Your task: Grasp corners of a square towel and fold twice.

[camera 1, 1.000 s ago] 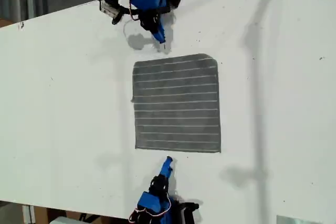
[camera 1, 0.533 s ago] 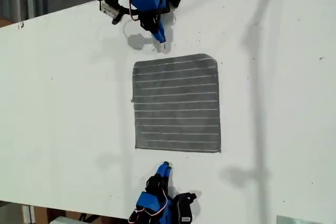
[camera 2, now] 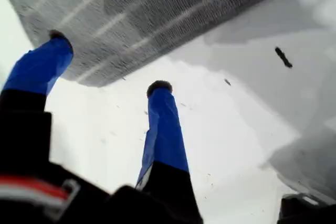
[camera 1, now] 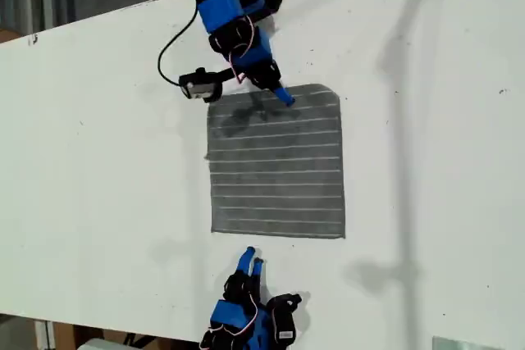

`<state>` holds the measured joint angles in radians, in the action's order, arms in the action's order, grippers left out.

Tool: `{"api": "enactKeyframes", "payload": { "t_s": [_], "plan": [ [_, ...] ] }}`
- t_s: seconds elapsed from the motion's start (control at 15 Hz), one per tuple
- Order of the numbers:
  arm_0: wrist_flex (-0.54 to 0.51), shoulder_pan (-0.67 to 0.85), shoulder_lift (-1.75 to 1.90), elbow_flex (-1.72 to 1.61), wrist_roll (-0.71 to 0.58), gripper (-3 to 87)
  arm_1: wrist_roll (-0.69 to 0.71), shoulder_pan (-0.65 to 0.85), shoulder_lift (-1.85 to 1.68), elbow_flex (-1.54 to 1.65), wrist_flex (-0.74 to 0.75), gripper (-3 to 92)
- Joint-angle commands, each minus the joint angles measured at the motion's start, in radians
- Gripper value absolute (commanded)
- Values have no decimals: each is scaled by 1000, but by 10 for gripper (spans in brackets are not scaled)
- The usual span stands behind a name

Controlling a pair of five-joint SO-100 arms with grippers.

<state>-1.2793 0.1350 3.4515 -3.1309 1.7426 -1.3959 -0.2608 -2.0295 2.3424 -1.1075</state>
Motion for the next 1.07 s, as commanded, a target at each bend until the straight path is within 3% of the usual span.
{"api": "enactKeyframes", "payload": {
  "t_s": [0.0, 0.13, 0.33, 0.8, 0.87, 0.93, 1.0],
  "plan": [
    [18, 8, -9, -3, -3, 176, -107, -178, 86, -72, 51, 326],
    [18, 9, -9, -3, 0, 178, -186, -281, 87, -77, 60, 326],
    [18, 9, -14, -3, 9, 180, -178, -321, 173, -144, 150, 328],
    [18, 6, -14, -3, -3, 177, -32, -213, 713, -626, 15, 331],
    [18, 5, -12, -3, -6, 176, -25, -196, 724, -634, 18, 298],
    [18, 3, -12, -3, -8, 175, -23, -187, 738, -641, 20, 208],
    [18, -5, -12, -3, -2, 173, -31, -183, 750, -649, 20, 4]
  ]
}}
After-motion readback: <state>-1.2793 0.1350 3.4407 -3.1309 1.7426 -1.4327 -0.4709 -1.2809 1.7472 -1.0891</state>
